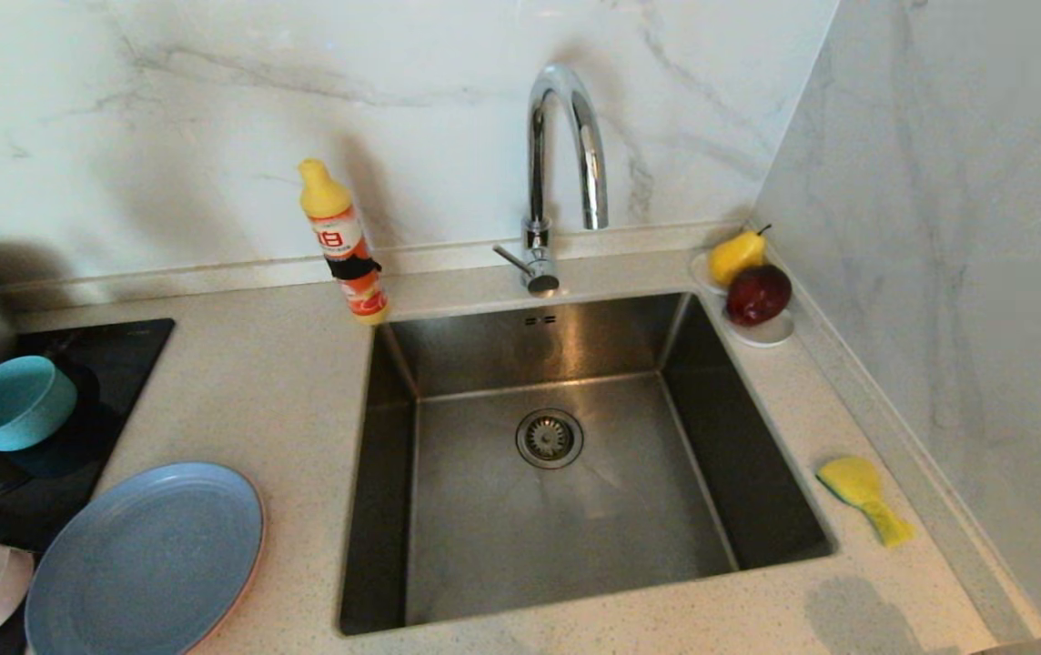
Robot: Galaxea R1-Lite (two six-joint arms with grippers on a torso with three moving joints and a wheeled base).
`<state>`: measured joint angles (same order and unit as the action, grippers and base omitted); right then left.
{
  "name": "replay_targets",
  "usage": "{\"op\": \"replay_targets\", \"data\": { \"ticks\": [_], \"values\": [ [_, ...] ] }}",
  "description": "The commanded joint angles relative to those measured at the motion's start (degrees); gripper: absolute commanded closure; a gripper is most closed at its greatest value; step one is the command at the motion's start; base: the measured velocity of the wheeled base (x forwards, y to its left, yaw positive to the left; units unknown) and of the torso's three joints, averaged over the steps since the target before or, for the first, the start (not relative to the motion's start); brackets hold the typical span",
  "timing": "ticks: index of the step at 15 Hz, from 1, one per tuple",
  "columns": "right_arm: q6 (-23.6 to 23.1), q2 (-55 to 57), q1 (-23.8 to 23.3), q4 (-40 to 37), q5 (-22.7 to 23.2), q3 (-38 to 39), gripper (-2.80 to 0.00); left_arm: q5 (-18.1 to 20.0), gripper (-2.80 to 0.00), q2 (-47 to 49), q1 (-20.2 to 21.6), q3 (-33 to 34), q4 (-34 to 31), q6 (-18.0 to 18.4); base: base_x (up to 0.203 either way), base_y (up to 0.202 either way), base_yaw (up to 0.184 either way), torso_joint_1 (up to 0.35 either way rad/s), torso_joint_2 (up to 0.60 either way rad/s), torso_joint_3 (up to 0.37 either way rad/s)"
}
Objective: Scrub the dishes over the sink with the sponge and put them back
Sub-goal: Place the bowl on the plate
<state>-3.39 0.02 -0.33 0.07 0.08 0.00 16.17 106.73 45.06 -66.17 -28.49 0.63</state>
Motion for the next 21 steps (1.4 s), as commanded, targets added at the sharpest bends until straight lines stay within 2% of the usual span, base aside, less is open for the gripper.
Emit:
{"op": "replay_targets", "data": {
  "ticks": [1,10,14,16,18,21],
  "values": [
    [0.0,0.1,0.0,0.0,0.0,0.0,0.00,0.0,0.00,0.6,0.0,0.1,-0.2,0.0,0.000,0.000,0.000,0.000,0.00,0.000],
    [0.0,0.1,0.0,0.0,0.0,0.0,0.00,-0.3,0.00,0.7,1.3,-0.4,0.6,0.1,0.000,0.000,0.000,0.000,0.00,0.000],
    [0.0,0.1,0.0,0.0,0.0,0.0,0.00,-0.2,0.00,-2.9,1.3,-1.0,-0.3,0.2,0.000,0.000,0.000,0.000,0.00,0.000],
    [0.0,0.1,0.0,0.0,0.1,0.0,0.00,-0.2,0.00,-6.0,1.3,-2.0,-3.1,0.3,0.000,0.000,0.000,0.000,0.00,0.000],
    [0.0,0.1,0.0,0.0,0.0,0.0,0.00,0.2,0.00,-8.4,1.2,-5.0,-9.4,1.3,0.000,0.000,0.000,0.000,0.00,0.000],
    [0.0,0.1,0.0,0.0,0.0,0.0,0.00,1.6,0.00,-12.2,0.5,-6.3,-12.8,2.0,0.000,0.000,0.000,0.000,0.00,0.000]
  ]
}}
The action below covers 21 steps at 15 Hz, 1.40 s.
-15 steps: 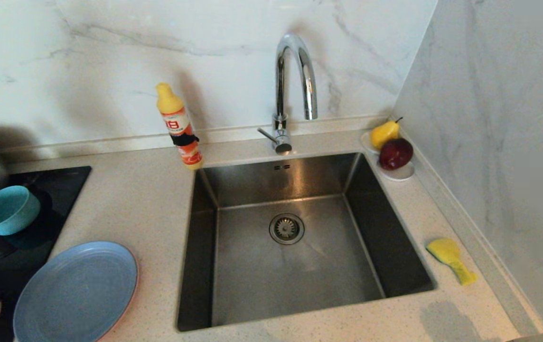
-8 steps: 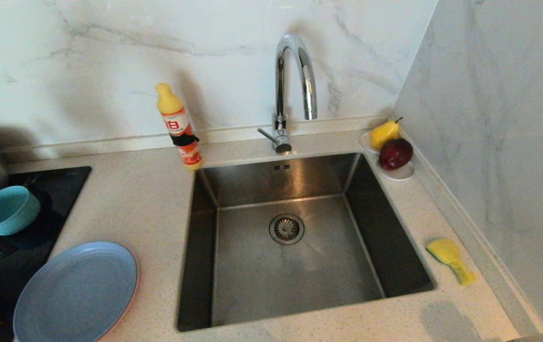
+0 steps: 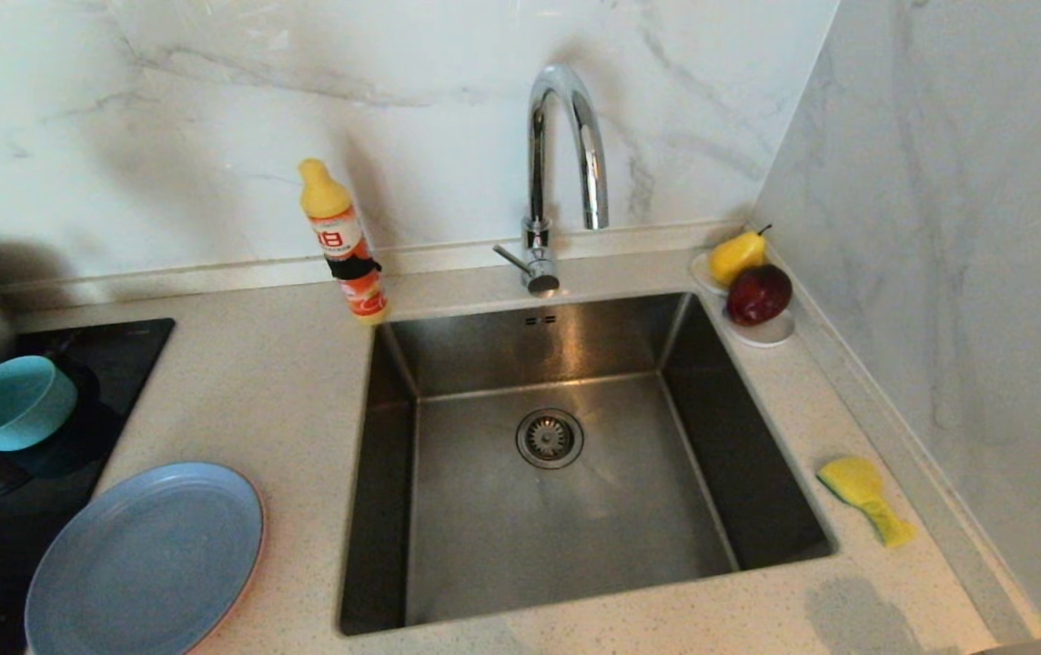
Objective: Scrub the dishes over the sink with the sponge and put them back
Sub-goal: Place the bowl on the plate
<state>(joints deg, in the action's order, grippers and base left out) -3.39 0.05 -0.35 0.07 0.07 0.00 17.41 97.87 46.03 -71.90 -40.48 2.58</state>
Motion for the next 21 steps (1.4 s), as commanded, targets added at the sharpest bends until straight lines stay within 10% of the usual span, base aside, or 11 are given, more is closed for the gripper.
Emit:
{"op": "replay_targets", "data": {
  "ticks": [1,12,21],
  "values": [
    [0.0,0.0,0.0,0.0,0.0,0.0,0.00,0.5,0.00,-4.5,-2.0,-0.8,-1.6,0.0,0.000,0.000,0.000,0.000,0.00,0.000],
    [0.0,0.0,0.0,0.0,0.0,0.0,0.00,-9.7,0.00,-4.9,-31.1,-0.7,-0.5,-12.1,0.000,0.000,0.000,0.000,0.00,0.000],
    [0.0,0.0,0.0,0.0,0.0,0.0,0.00,-15.4,0.00,1.9,-38.1,1.1,7.7,-17.9,0.000,0.000,0.000,0.000,0.00,0.000]
  ]
}}
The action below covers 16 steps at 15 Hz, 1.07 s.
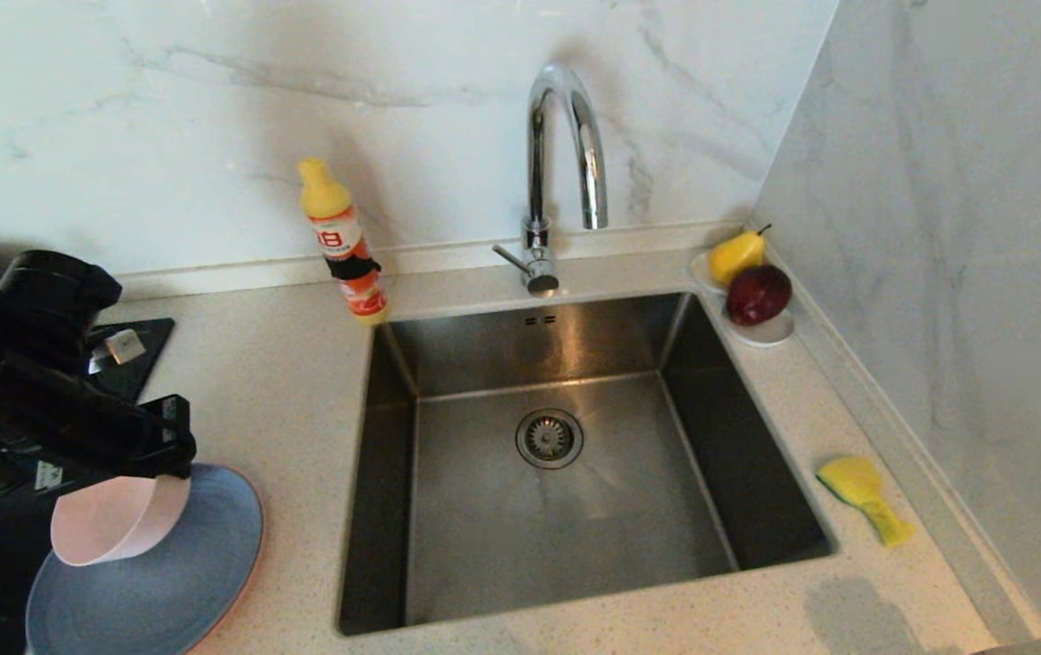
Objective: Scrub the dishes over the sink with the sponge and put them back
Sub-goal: Place the bowl on the plate
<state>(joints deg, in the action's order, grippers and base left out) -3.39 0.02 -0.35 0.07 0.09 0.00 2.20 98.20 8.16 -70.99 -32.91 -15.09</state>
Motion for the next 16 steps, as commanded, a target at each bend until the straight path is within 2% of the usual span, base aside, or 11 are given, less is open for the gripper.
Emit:
{"op": "replay_targets", "data": {
  "ticks": [1,11,16],
  "values": [
    [0.0,0.1,0.0,0.0,0.0,0.0,0.00,-0.5,0.00,2.1,-0.2,0.2,0.2,-0.3,0.000,0.000,0.000,0.000,0.00,0.000],
    [0.0,0.1,0.0,0.0,0.1,0.0,0.00,-0.5,0.00,-0.5,-0.2,-0.1,0.2,-1.1,0.000,0.000,0.000,0.000,0.00,0.000],
    [0.0,0.1,0.0,0.0,0.0,0.0,0.00,0.0,0.00,-4.2,-0.6,0.9,-3.3,-1.1,0.000,0.000,0.000,0.000,0.00,0.000]
  ]
}}
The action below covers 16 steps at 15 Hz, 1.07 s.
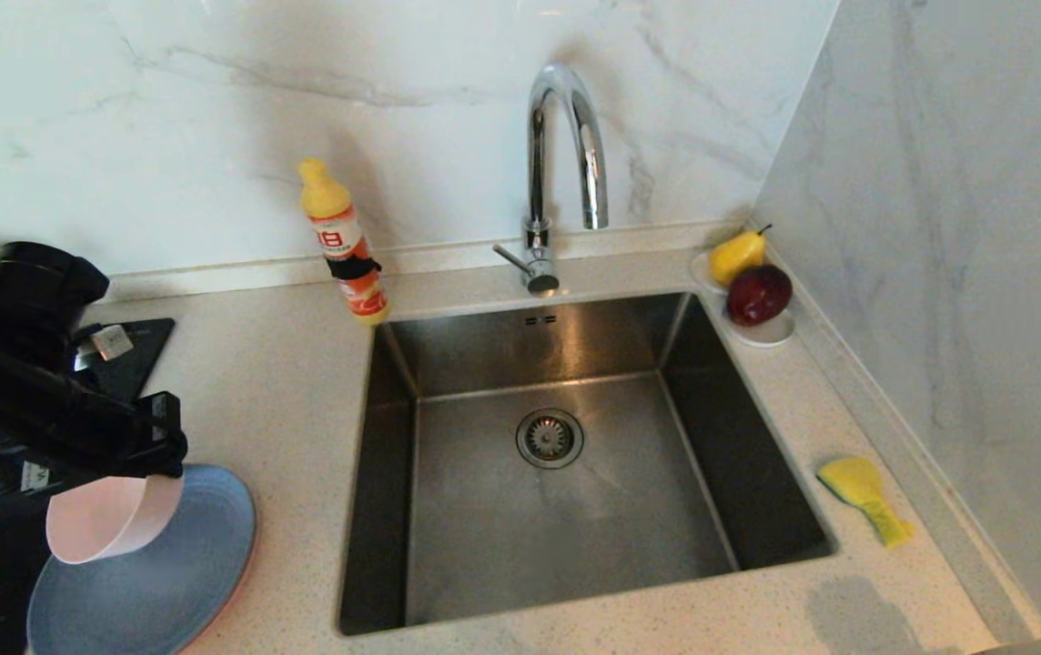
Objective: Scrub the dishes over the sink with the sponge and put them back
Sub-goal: Place the bowl on the plate
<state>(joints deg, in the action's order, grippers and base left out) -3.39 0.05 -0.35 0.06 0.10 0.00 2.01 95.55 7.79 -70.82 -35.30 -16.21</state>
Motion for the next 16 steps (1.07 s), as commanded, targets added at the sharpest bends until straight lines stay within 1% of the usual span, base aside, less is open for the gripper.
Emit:
{"op": "replay_targets", "data": {
  "ticks": [1,4,7,14,15,16],
  "values": [
    [0.0,0.0,0.0,0.0,0.0,0.0,0.00,0.0,0.00,-1.6,-0.3,2.0,-0.8,0.2,0.000,0.000,0.000,0.000,0.00,0.000],
    [0.0,0.0,0.0,0.0,0.0,0.0,0.00,-0.1,0.00,-0.9,-0.3,5.1,0.1,0.3,0.000,0.000,0.000,0.000,0.00,0.000],
    [0.0,0.0,0.0,0.0,0.0,0.0,0.00,-0.8,0.00,-0.3,-1.1,8.5,4.4,0.6,0.000,0.000,0.000,0.000,0.00,0.000],
    [0.0,0.0,0.0,0.0,0.0,0.0,0.00,-1.4,0.00,-0.2,-1.1,8.5,4.5,0.8,0.000,0.000,0.000,0.000,0.00,0.000],
    [0.0,0.0,0.0,0.0,0.0,0.0,0.00,-1.3,-2.80,-0.2,-1.1,8.4,4.5,0.8,0.000,0.000,0.000,0.000,0.00,0.000],
    [0.0,0.0,0.0,0.0,0.0,0.0,0.00,-1.2,-2.80,-0.3,-1.2,8.4,4.5,0.8,0.000,0.000,0.000,0.000,0.00,0.000]
  ]
}}
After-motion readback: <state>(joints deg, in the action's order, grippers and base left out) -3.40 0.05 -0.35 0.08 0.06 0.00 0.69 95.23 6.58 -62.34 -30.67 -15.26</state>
